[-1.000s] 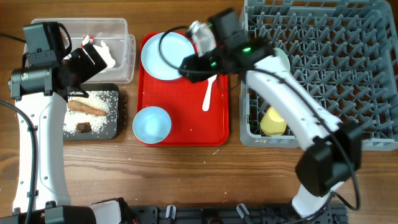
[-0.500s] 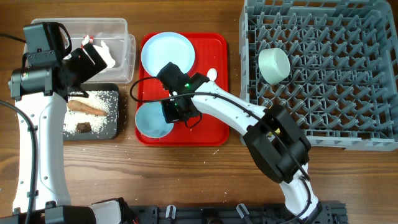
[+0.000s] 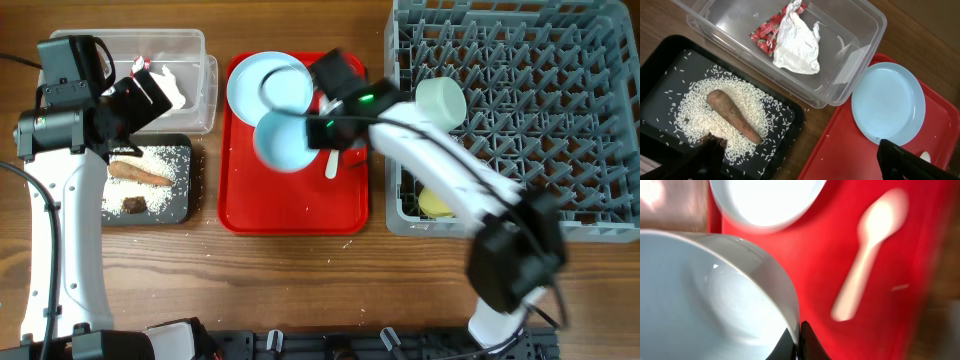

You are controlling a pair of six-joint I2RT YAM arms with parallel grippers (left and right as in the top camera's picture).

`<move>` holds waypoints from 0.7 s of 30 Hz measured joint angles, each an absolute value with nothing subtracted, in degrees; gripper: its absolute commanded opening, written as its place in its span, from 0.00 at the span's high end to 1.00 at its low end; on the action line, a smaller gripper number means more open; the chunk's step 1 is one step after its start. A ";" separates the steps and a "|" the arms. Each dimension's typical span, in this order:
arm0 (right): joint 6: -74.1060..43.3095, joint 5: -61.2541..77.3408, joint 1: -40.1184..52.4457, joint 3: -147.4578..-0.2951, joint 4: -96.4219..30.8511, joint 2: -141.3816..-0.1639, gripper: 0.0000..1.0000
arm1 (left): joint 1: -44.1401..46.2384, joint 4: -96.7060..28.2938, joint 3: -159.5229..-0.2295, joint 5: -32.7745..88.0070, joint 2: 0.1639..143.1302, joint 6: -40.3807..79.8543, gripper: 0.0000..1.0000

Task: Sort waste into correct bins and load items into the dishwasher rack
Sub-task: 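Grasp the blue bowl and place it in the dish rack with right gripper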

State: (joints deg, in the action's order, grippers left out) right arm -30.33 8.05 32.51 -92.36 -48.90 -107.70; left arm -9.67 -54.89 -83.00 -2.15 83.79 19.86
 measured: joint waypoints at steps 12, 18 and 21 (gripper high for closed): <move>-24.93 -24.38 15.81 -92.60 -48.23 -98.61 0.96 | -9.67 -54.89 -83.00 -2.13 83.79 19.86 0.00; -15.35 -39.38 14.02 -92.60 -38.72 -98.61 0.96 | -9.67 -54.92 -83.00 -2.15 83.79 19.86 0.00; -9.30 -43.92 13.67 -92.60 -31.57 -98.67 0.96 | -9.67 -54.89 -83.00 -2.15 83.79 19.86 0.00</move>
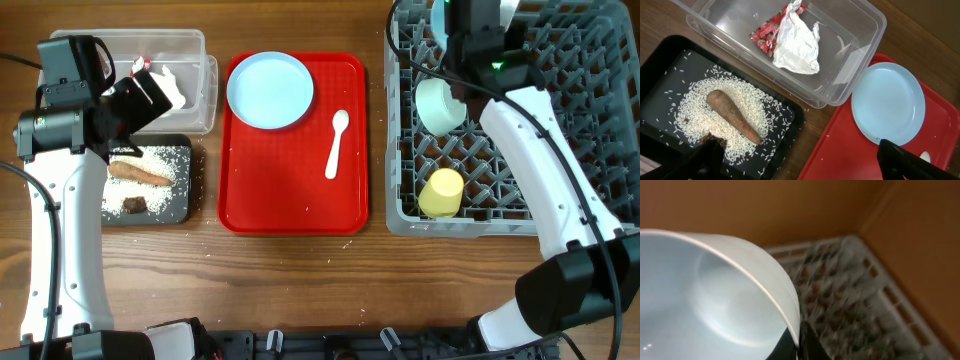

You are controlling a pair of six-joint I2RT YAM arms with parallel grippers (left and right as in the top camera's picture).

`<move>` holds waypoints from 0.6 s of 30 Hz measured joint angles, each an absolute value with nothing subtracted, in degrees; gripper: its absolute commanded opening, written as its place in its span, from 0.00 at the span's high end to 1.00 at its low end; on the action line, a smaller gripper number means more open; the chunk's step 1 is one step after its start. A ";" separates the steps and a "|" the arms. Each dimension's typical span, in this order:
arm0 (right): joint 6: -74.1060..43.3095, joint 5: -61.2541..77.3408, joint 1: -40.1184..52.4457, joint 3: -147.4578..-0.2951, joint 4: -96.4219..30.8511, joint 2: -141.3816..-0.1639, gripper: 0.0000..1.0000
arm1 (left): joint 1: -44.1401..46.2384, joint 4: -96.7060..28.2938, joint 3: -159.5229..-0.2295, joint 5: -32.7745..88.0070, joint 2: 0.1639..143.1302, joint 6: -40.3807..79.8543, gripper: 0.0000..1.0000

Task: Sort waste into correct bins and load items into the dishwasher rack
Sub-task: 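Grasp the blue bowl and place it in the dish rack with right gripper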

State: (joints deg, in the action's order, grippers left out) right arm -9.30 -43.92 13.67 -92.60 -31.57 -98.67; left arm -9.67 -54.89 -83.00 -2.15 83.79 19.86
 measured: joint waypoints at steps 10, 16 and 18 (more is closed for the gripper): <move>15.59 -59.02 13.32 -92.60 -9.65 -112.53 0.96 | -9.67 -54.89 -83.00 -2.15 83.79 19.86 0.00; 33.36 -65.25 13.13 -92.60 9.08 -124.46 0.96 | -9.67 -54.89 -83.00 -2.17 83.79 19.86 0.00; 37.23 -66.19 13.02 -92.60 12.36 -127.17 0.96 | -9.67 -54.89 -83.00 -2.15 83.79 19.86 0.00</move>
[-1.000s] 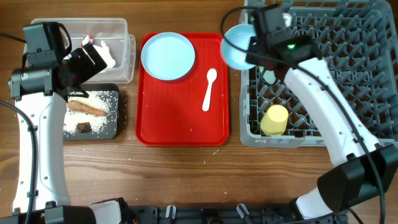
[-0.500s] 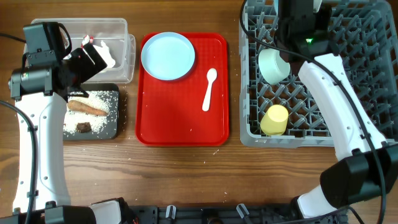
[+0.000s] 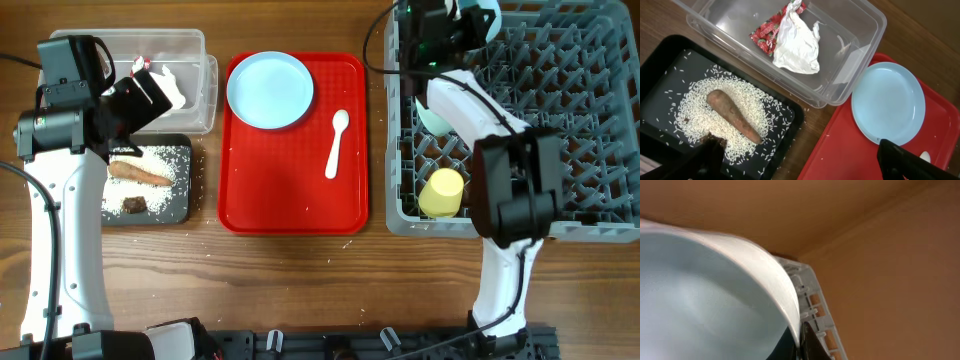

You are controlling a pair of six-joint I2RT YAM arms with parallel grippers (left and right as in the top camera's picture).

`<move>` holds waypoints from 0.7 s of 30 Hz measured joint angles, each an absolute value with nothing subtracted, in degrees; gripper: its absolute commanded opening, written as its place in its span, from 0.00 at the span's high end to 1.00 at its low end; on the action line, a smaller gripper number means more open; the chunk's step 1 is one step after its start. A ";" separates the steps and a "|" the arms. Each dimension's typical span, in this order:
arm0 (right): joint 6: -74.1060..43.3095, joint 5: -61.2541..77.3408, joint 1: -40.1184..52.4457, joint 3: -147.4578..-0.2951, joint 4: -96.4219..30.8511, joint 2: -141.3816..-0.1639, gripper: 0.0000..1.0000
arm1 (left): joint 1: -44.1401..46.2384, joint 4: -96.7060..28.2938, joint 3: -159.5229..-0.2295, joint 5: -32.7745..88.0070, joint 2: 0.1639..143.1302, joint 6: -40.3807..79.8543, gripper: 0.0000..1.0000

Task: Sort waste into correct bins and load items into the dishwasher rack
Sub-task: 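Grasp the blue bowl and place it in the dish rack with right gripper, then reach the right gripper to the light blue plate and grasp its rim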

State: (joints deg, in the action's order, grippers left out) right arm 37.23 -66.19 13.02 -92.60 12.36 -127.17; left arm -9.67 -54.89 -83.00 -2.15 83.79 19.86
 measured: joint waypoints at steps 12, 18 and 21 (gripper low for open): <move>44.69 -70.48 16.10 -92.73 14.00 -130.30 0.06 | -9.67 -54.87 -83.00 -2.15 83.79 19.86 0.00; 48.03 -71.96 21.52 -92.73 23.03 -130.30 0.00 | -9.67 -54.89 -83.00 -2.17 83.79 19.86 0.00; 54.76 -72.55 21.56 -92.68 38.09 -130.30 0.00 | -9.67 -54.89 -83.00 -2.31 83.79 19.86 0.00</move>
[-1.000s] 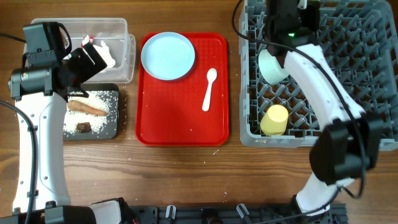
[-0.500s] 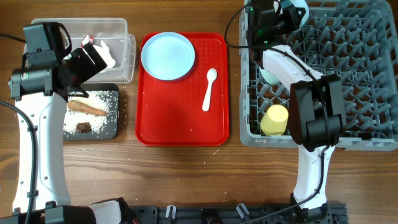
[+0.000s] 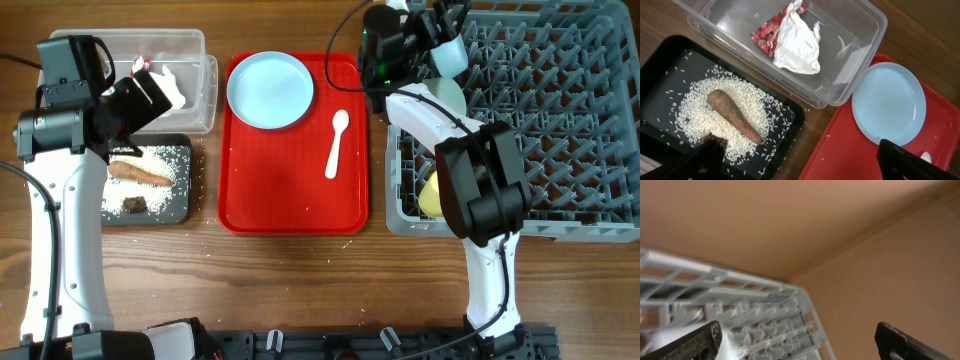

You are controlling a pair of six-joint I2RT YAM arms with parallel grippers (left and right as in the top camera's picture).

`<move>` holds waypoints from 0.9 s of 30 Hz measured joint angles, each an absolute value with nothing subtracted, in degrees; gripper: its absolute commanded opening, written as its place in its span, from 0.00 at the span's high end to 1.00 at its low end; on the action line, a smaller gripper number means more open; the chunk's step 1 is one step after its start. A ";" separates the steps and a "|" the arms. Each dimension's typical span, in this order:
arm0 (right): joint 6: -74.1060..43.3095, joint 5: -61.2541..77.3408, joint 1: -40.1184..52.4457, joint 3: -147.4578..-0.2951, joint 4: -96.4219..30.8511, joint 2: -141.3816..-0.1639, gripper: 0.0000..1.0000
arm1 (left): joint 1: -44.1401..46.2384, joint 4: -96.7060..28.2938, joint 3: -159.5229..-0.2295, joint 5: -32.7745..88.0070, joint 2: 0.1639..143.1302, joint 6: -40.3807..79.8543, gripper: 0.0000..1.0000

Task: Sort waste into correct bins and load items into the dishwasher rack
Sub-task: 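Reach the right gripper to the light blue plate and grasp its rim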

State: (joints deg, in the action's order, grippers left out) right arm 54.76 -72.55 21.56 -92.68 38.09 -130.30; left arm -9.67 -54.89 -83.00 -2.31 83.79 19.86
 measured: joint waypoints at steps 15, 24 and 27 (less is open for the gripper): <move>40.05 -52.03 33.91 -93.23 18.98 -129.99 0.10 | -9.67 -54.92 -83.00 -2.31 83.79 19.86 0.00; -22.26 -18.13 35.57 -93.43 -13.58 -126.50 0.28 | -9.67 -54.94 -83.00 -2.31 83.79 19.86 0.00; -35.16 -15.16 35.57 -93.38 -18.26 -126.50 0.41 | -9.67 -54.89 -83.00 -2.31 83.79 19.86 0.00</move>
